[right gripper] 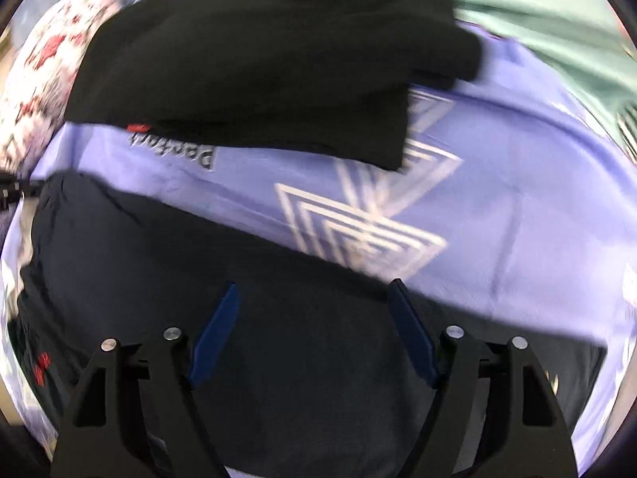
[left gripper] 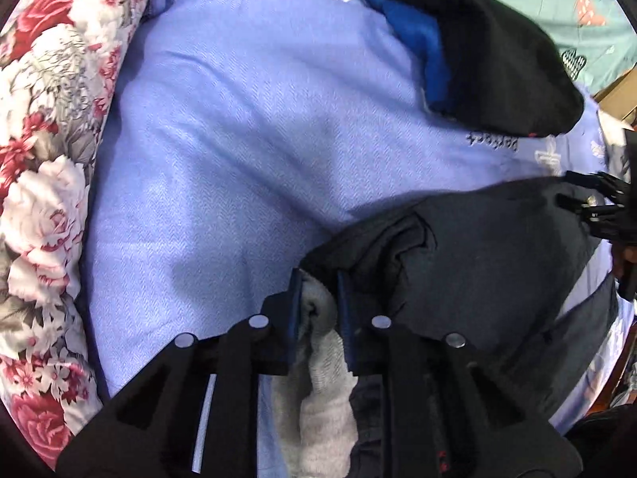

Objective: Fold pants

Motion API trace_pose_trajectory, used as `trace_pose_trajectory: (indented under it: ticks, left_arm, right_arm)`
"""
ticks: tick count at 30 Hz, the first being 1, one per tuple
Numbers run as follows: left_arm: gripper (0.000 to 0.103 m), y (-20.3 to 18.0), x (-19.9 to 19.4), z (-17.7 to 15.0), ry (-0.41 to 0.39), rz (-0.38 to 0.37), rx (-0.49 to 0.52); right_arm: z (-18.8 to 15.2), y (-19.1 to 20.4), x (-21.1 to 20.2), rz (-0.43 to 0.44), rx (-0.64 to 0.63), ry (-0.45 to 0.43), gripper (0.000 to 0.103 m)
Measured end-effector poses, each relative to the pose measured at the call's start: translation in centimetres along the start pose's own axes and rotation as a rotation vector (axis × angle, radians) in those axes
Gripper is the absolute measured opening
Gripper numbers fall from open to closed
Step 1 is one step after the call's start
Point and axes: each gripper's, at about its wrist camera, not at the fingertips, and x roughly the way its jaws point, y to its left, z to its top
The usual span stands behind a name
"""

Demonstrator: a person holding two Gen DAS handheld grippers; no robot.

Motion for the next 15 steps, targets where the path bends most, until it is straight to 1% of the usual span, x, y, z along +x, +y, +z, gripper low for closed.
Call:
trace_pose_trajectory:
  ticks: [1, 3, 4, 6, 8, 9, 10, 13, 15]
  left_arm:
    - [0.017, 0.0, -0.2, -0.1, -0.005, -0.005, -0.002]
    - [0.017, -0.2, -0.6, -0.3, -0.018, -0.017, -0.005]
    - [0.017, -0.2, -0.8, -0.2, -0.022, -0.019, -0.007]
    - [0.017, 0.2, -1.6, -1.0, -0.032, -0.029, -0.021]
    - [0.017, 0.2, -1.7, -1.2, -0.04, -0.037, -0.037]
    - [0.017, 0.3, -1.7, -1.3, -0.043, -0.04, -0.045]
    - [0.017, 0.3, -1.8, -1.5, -0.045, -0.042, -0.05]
    - [0.017, 0.3, -1.7, -1.3, -0.048, -0.04, -0.057]
    - [0.017, 0.1, -1.9, -1.2, -0.05, -0.029, -0.051]
  right_arm:
    - [0.4, 0.2, 0.3, 0.003, -0.029, 0.014, 0.066]
    - [1.1, 0.5, 1.2, 0.017, -0.081, 0.049, 0.06]
    - [1.3, 0.6, 1.3, 0.021, -0.108, 0.048, 0.06]
    - [1.6, 0.5, 1.5, 0.041, -0.151, 0.056, 0.06]
    - [1.9, 0.4, 1.6, 0.039, -0.173, 0.066, 0.053]
    - [1.9, 0.3, 1.5, 0.062, -0.181, 0.07, 0.038]
    - [1.9, 0.2, 1.4, 0.086, -0.18, 0.081, 0.015]
    - [1.7, 0.2, 1.3, 0.099, -0.19, 0.092, 0.006]
    - [1.6, -0.3, 1.2, 0.124, -0.159, 0.093, 0.005]
